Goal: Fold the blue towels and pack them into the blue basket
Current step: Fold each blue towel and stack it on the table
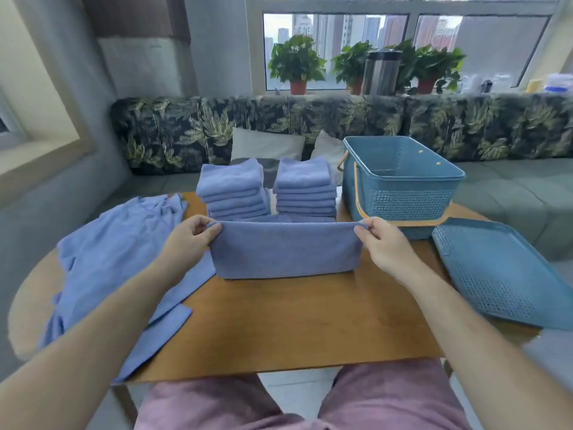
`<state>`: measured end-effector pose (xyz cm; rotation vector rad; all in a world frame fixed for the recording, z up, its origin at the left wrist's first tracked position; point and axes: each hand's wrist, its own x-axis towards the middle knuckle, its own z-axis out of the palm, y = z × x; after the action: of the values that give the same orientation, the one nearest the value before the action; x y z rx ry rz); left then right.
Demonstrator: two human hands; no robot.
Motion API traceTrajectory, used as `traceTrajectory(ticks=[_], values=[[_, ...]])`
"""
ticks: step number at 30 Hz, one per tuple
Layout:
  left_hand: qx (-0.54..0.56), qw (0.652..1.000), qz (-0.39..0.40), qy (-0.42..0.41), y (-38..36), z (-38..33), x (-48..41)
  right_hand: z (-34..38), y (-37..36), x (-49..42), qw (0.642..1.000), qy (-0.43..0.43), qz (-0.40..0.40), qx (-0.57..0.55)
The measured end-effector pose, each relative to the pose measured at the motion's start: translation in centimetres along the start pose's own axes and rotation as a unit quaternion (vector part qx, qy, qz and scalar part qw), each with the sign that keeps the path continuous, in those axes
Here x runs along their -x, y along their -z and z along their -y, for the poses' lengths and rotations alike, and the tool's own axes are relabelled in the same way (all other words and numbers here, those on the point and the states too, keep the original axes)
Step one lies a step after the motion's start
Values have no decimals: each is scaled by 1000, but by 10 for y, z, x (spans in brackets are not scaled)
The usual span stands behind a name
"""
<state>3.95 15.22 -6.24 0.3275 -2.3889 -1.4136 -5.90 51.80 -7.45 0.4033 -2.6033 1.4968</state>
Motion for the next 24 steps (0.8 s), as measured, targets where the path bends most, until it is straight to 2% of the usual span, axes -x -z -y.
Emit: traceTrajectory(ticks=[7,11,18,22,24], values=[[52,996,-39,55,-47,49,17,-50,-38,39,997,-46,-21,-63],[26,997,-56,50,-53,69,30,-61,-42,42,998,-41,-6,-45],[60,996,-43,43,-50,75,32,-62,-43,42,998,-31,-3,-56],[104,993,-40,36,-50,69,36,-65,-42,41,997,-28,-13,-67],[175,983,-32,49,-49,64,40,-63,-43,41,995,-34,-17,-88]])
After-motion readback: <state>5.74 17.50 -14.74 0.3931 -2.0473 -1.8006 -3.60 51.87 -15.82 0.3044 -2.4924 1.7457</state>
